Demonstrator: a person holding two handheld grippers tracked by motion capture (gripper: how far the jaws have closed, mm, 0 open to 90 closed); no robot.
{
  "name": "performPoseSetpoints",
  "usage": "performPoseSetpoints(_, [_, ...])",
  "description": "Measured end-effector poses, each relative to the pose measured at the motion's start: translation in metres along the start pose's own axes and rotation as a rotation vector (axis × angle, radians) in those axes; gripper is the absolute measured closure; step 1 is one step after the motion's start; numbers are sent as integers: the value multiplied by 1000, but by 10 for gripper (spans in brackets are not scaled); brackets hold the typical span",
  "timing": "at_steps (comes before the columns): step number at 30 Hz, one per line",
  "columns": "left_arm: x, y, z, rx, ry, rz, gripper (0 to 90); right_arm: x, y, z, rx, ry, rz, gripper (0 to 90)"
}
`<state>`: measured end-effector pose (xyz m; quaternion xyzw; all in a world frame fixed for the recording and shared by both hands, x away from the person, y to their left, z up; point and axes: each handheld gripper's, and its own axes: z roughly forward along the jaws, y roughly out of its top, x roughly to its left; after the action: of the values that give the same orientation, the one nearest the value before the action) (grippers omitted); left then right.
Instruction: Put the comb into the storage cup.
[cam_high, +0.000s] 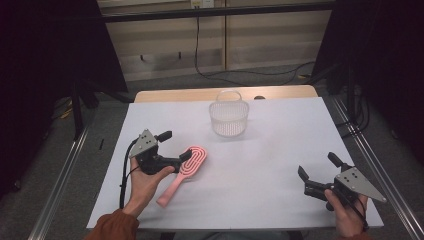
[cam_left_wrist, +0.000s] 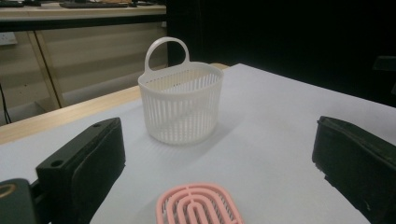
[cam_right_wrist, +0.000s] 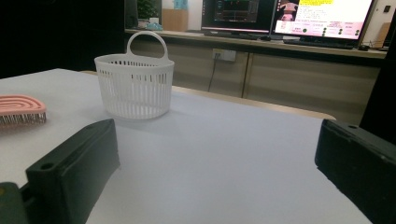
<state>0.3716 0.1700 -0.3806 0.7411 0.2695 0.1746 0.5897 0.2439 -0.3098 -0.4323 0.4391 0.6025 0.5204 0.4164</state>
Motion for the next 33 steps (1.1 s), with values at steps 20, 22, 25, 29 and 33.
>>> performPoseSetpoints(20, [11, 8, 24, 203, -39, -65, 60, 0, -1, 1, 11, 8, -7, 0])
performPoseSetpoints(22, [13, 7, 26, 247, -57, -76, 56, 0, -1, 1, 13, 7, -6, 0])
performPoseSetpoints(25, [15, 7, 29, 290, -67, -76, 61, 1, -1, 1, 12, 9, -7, 0])
performPoseSetpoints(29, [17, 8, 33, 325, -48, -74, 59, 0, -1, 1, 19, 3, -4, 0])
performPoseSetpoints(33, [20, 13, 36, 358, -29, -77, 37, 0, -1, 1, 19, 8, -3, 0])
